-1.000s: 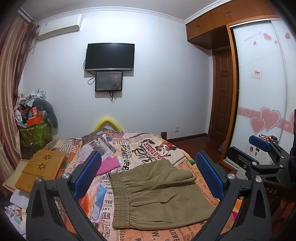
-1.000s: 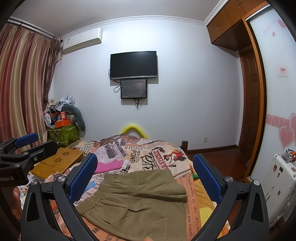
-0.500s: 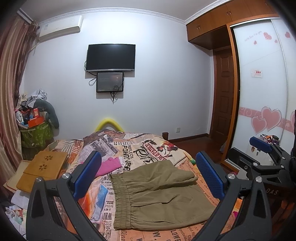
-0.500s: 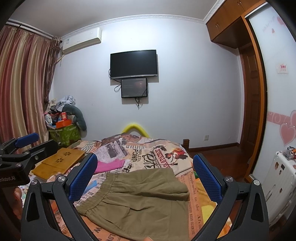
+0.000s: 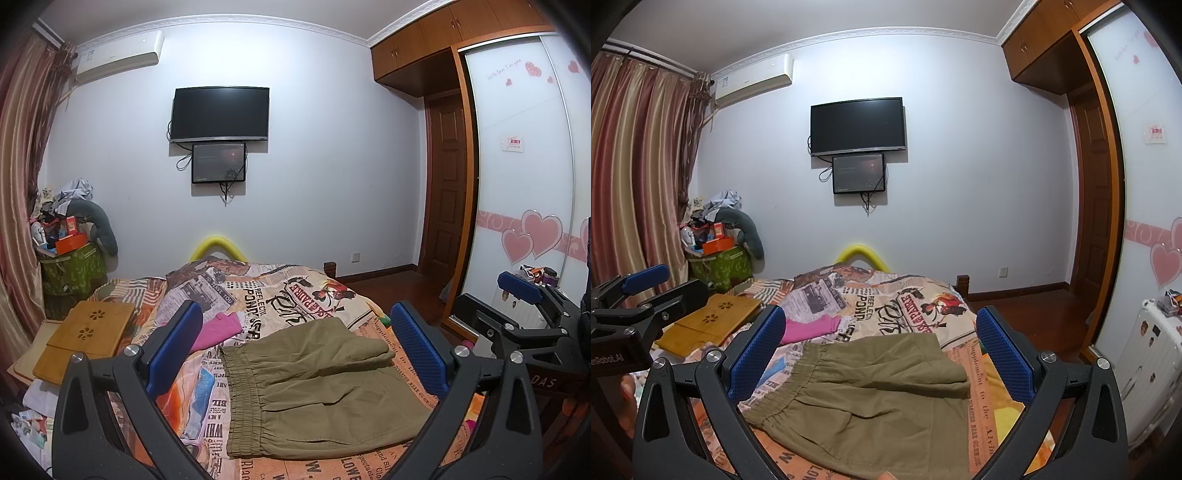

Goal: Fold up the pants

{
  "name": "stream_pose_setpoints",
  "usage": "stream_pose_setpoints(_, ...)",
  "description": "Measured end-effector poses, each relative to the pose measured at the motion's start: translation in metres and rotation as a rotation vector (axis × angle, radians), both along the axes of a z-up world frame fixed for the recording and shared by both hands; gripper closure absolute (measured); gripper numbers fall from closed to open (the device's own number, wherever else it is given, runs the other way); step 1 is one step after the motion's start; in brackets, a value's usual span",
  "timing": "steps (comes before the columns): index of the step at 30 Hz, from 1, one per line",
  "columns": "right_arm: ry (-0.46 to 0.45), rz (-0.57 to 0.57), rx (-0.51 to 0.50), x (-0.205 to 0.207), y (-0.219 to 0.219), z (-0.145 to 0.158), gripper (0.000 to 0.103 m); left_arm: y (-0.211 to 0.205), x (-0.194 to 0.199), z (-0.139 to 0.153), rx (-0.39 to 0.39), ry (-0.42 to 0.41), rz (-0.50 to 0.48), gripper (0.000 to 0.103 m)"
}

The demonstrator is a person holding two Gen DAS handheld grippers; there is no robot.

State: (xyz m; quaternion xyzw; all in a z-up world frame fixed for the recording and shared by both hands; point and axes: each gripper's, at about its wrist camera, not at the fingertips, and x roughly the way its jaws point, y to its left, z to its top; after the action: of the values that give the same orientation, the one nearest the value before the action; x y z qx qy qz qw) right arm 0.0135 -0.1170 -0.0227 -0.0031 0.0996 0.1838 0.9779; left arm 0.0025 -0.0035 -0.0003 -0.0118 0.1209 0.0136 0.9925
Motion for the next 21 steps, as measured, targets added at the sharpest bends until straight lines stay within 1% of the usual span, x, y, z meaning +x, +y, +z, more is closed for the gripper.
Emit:
stream_pose_setpoints(2,0.001,0.000,0.002,-0.0024,0.0009,-0.0007,0.000,0.0000,0.0005,0.0004,0.000,0.000,0.001,0.000)
stream_pose_setpoints(3,-0.001,0.002,-0.005,0.0064,-0.0027,0.0037,0.000,0.0001,0.0003,0.0001,0.000,0.000,0.000,0.000)
stream_pose_setpoints(21,0.002,0.002,-0.003,0.0062,-0.0029,0.0037,0.000,-0.0009,0.0001,-0.0009,0.001,-0.001,0.000,0.000)
